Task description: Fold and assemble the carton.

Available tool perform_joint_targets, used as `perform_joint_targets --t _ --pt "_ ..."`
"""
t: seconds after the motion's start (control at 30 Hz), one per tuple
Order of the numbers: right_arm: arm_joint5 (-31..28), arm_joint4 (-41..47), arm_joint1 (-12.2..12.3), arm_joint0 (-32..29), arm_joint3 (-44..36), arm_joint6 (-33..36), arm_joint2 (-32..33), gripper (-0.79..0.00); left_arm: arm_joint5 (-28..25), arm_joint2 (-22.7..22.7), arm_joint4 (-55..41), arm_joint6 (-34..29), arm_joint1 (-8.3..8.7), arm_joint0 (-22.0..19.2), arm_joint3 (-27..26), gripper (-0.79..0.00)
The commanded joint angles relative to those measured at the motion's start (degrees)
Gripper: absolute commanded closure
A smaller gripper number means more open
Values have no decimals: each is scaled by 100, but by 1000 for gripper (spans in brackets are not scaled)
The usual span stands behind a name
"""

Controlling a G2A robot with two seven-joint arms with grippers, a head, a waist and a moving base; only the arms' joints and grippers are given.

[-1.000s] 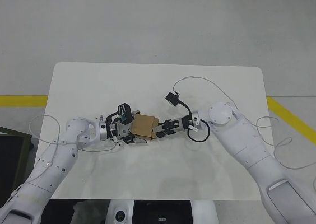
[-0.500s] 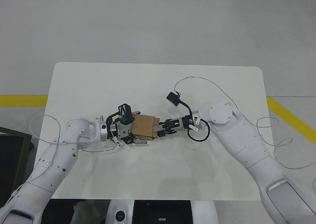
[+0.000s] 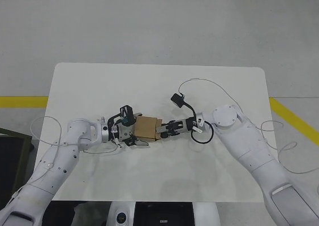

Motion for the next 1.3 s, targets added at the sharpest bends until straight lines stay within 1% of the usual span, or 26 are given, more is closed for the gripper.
perform_joint_targets --t 0.0,0.27,0.6,0.7,0.77,0.83,0.97,1.13,1.23,1.27 --pt "21 -1 3 -19 -32 -10 11 -182 7 -4 -2 5 -1 2 12 -785" --pt "42 -29 9 -46 -130 -25 39 -172 1 -12 20 17 -4 8 3 -785" --pt "-103 12 -101 140 -7 -69 -118 -185 -23 -12 55 12 -8 7 -22 -785" --pt "-186 29 -124 172 41 -69 -141 -209 -35 -11 54 5 -9 10 -15 -785" --pt "-226 43 -136 181 66 -65 -151 -265 -45 -7 56 2 -10 11 -12 -785" --pt "-261 67 -138 167 94 -69 -139 -283 -47 -9 59 -2 -11 11 0 -785" --pt "-348 108 -104 93 94 -64 -35 -299 -55 -19 51 -15 -10 7 30 -785" --pt "-372 138 -25 -72 -90 -69 158 -308 -55 -18 39 -34 -10 0 30 -785" --pt "-345 88 39 -171 -210 -42 293 -296 -55 -18 29 -52 -11 -3 35 -785" --pt "-328 47 64 -204 -229 -43 343 -277 -55 -17 25 -57 -11 -5 35 -785"
